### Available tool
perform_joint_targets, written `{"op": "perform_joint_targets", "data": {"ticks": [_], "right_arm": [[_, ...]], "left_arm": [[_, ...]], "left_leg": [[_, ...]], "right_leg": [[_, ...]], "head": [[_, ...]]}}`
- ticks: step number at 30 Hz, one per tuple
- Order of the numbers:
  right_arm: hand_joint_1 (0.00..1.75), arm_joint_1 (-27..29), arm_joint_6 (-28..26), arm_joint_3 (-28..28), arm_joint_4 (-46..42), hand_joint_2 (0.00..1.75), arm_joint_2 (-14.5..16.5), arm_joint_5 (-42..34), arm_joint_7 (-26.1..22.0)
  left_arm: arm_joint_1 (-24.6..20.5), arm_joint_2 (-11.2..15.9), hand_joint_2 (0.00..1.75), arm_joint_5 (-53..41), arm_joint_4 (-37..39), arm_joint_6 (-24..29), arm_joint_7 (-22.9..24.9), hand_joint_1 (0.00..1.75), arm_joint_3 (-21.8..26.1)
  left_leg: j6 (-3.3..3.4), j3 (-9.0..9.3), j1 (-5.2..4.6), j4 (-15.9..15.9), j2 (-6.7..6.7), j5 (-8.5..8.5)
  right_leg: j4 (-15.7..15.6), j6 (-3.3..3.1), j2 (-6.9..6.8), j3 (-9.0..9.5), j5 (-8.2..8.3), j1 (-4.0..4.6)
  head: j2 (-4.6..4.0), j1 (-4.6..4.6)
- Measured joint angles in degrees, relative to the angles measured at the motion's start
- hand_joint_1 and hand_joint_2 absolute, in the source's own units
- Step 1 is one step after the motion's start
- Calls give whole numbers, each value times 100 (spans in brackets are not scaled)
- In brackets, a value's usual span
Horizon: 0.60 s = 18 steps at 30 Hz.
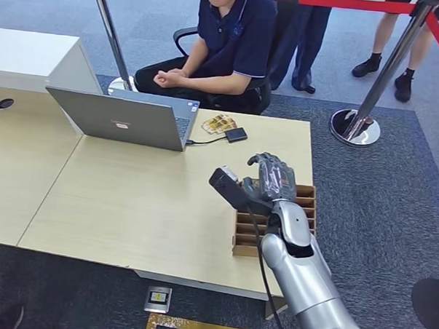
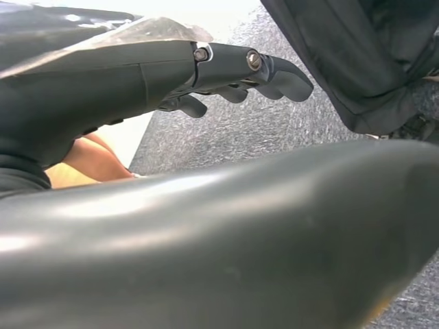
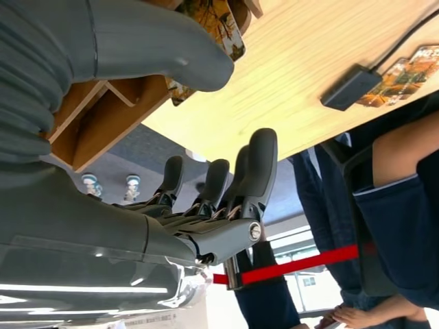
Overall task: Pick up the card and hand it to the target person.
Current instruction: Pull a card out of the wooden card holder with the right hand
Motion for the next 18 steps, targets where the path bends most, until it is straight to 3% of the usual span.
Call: {"op": "perform_joint_targets", "data": {"ticks": [18], "right_arm": [[76,-107,-110,1,509,175,27,-5,14]], "left_arm": [[0,-2,0,32,9,48,0,0,0]], "left_leg": [[0,0,0,0,0,0]], "right_leg": [[0,0,0,0,0,0]], "head": [[0,0]]}}
